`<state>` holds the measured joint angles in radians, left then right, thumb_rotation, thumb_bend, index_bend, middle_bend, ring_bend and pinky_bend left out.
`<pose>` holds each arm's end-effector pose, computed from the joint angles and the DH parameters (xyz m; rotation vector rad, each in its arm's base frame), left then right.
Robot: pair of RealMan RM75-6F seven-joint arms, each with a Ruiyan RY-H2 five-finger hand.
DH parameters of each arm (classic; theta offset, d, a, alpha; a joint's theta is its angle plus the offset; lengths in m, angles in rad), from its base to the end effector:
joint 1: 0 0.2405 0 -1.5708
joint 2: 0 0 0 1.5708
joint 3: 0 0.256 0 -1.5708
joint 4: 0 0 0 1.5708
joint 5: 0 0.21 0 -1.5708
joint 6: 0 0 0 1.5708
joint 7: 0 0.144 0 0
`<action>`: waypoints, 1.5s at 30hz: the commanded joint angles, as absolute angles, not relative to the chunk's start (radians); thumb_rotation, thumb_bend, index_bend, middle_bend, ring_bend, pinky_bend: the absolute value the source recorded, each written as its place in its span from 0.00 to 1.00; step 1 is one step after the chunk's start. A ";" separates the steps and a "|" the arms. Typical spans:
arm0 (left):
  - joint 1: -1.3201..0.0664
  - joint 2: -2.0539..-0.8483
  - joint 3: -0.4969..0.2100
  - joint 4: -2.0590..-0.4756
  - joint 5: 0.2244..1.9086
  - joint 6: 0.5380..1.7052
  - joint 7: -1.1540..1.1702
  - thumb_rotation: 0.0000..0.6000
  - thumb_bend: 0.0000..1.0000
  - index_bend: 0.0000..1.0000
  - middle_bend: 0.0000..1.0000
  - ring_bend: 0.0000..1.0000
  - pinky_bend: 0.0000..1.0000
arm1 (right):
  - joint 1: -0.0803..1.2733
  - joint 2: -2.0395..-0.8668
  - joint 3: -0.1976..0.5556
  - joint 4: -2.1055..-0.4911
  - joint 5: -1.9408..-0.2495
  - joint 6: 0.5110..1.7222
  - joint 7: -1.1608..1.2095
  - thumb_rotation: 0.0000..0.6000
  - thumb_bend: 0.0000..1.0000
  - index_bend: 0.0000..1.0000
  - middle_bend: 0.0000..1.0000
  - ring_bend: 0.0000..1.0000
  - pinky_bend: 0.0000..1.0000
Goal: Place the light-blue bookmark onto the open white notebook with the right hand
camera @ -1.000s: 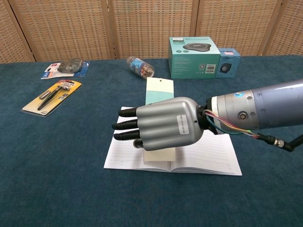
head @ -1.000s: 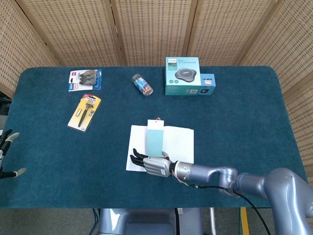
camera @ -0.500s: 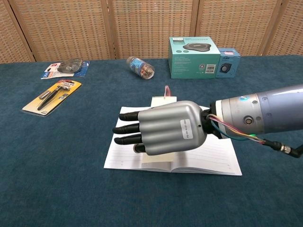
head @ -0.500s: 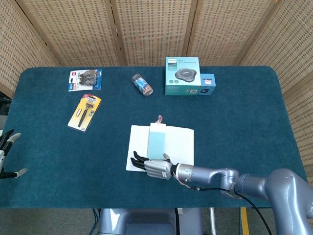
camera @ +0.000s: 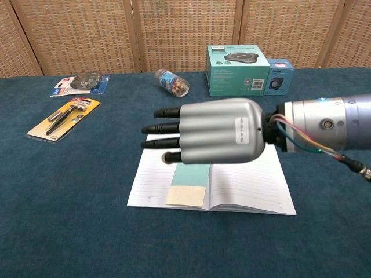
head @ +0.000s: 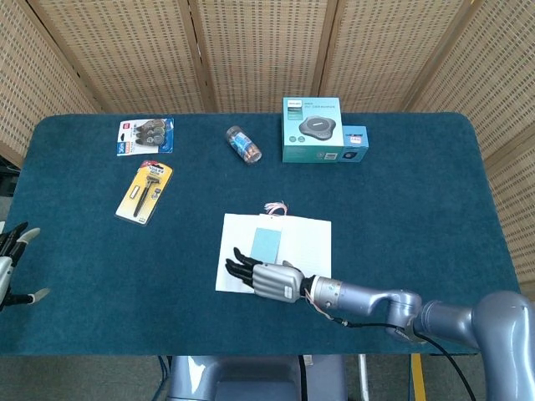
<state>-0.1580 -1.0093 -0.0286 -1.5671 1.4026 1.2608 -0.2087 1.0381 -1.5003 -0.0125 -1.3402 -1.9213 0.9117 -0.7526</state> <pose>-0.3430 0.1988 0.1780 -1.3940 -1.1203 -0.7963 -0.0668 -0.3165 -0.0391 2.2981 0.8453 0.7669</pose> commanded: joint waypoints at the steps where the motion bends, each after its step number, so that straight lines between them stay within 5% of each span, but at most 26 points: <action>1: -0.158 -1.008 -0.028 -1.568 1.404 1.261 -0.211 1.00 0.00 0.00 0.00 0.00 0.00 | 0.981 -1.451 0.036 -1.392 -1.811 0.991 -0.580 1.00 0.33 0.23 0.06 0.00 0.13; 5: -0.159 -1.005 -0.027 -1.568 1.408 1.261 -0.219 1.00 0.00 0.00 0.00 0.00 0.00 | 0.947 -1.426 0.068 -1.413 -1.720 1.014 -0.440 1.00 0.83 0.22 0.05 0.00 0.12; 8: -0.160 -1.005 -0.026 -1.568 1.411 1.261 -0.221 1.00 0.00 0.00 0.00 0.00 0.00 | 0.927 -1.411 0.082 -1.458 -1.622 0.973 -0.346 1.00 1.00 0.16 0.01 0.00 0.12; 23: -0.170 -1.007 -0.025 -1.569 1.403 1.241 -0.214 1.00 0.00 0.00 0.00 0.00 0.00 | 0.953 -1.443 0.068 -1.483 -1.420 0.751 -0.409 1.00 1.00 0.08 0.00 0.00 0.13; 45: -0.176 -1.007 -0.025 -1.560 1.403 1.234 -0.233 1.00 0.00 0.00 0.00 0.00 0.00 | 0.980 -1.539 0.035 -1.379 -1.262 0.687 -0.643 1.00 1.00 0.08 0.00 0.00 0.12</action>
<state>-0.1762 -1.0070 -0.0252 -1.5606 1.4028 1.2340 -0.2326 0.9788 -1.5316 0.0387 -1.3884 -1.2679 0.6878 -0.6331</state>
